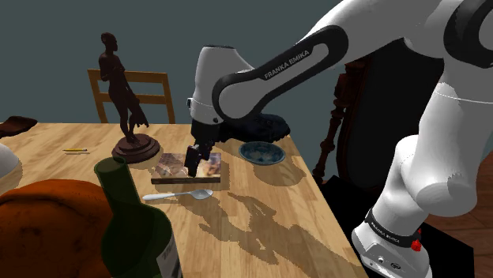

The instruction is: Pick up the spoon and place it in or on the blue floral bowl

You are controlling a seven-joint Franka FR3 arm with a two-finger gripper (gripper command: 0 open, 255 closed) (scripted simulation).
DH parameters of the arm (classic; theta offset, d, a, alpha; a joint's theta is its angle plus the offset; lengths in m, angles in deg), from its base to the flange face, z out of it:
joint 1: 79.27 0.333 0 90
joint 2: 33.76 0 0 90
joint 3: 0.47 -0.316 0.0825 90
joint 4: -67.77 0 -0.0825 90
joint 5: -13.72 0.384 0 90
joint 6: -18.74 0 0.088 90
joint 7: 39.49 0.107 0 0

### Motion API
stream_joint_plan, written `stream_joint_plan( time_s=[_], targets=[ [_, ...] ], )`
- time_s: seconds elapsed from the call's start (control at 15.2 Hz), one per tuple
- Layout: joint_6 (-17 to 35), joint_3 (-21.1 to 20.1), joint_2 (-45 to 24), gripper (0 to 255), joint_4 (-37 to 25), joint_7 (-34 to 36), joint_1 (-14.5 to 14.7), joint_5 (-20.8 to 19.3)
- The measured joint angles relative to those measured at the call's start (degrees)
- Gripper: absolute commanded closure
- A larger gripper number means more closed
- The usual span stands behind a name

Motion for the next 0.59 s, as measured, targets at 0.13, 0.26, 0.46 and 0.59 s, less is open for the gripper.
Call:
stream_joint_plan(
  time_s=[0.13, 0.26, 0.46, 0.59],
  targets=[
    [1.7, -0.9, -3.4, 0, -2.6, 0.0, 1.1, -0.7],
    [3.1, -1.7, -5.6, 0, -4.3, -0.6, 2.0, -1.2],
    [4.5, -2.2, -9.1, 0, -7.2, -0.5, 3.2, -2.3],
    [5.5, -2.3, -10.4, 0, -7.6, -0.2, 3.6, -2.7]
  ],
)
